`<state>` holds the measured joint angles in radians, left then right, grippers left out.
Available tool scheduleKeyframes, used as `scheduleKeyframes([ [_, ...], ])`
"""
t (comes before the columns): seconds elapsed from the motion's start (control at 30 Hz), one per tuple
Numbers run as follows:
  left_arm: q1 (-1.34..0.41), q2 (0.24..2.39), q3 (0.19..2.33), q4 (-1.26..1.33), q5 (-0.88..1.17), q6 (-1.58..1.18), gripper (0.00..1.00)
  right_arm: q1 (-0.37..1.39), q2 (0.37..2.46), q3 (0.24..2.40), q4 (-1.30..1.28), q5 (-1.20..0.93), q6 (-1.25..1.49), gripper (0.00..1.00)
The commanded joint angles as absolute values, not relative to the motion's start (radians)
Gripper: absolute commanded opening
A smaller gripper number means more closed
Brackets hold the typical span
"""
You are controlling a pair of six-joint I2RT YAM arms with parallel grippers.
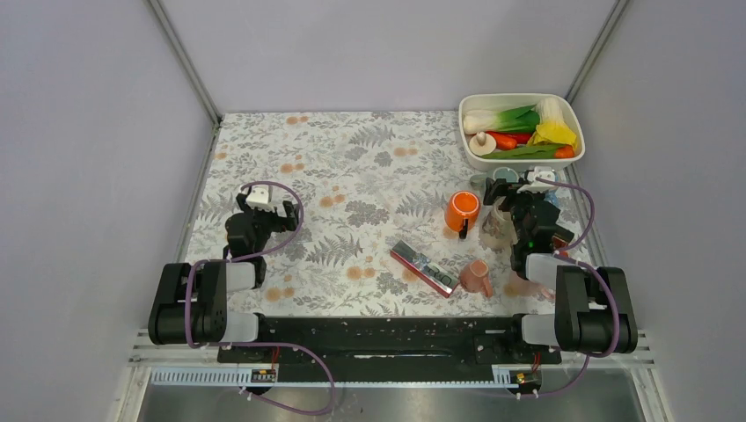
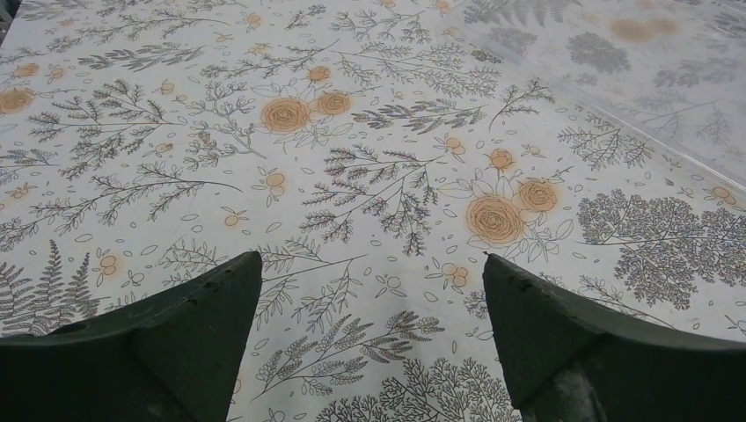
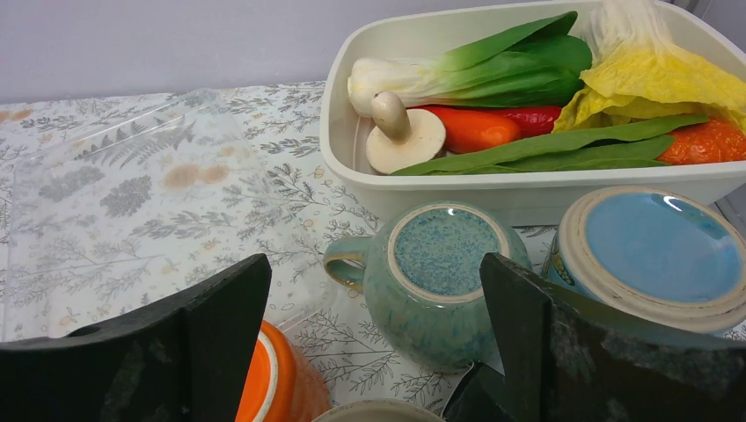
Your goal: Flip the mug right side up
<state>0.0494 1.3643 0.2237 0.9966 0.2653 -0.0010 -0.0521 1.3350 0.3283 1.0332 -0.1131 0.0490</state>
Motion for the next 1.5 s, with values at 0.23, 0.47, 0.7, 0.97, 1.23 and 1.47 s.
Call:
scheduleKeyframes([
  [0.23,0.047,1.353,0.236,1.074,0.289,-0.008,0.99,-0.047,1.227,0.332,0.79,-0.034,0.06,0.99],
  [0.47,0.05,1.306,0.278,0.987,0.274,-0.012,0.99,-0.022,1.054,0.494,0.449,-0.03,0.073,0.94],
  [0.7,0.065,1.107,0.604,0.281,0.284,0.06,0.99,0.182,1.024,0.876,-0.233,0.227,0.052,0.92],
  [0.97,0.064,1.11,0.873,-0.177,0.396,0.033,0.99,0.46,1.158,0.861,-0.445,0.464,0.281,0.8],
  [1.23,0.064,1.097,0.871,-0.207,0.428,-0.011,0.99,0.46,1.339,0.826,-0.378,0.401,0.405,0.76],
  [1.47,0.064,1.088,0.877,-0.212,0.441,-0.039,0.98,0.46,1.484,0.862,-0.316,0.39,0.427,0.7],
])
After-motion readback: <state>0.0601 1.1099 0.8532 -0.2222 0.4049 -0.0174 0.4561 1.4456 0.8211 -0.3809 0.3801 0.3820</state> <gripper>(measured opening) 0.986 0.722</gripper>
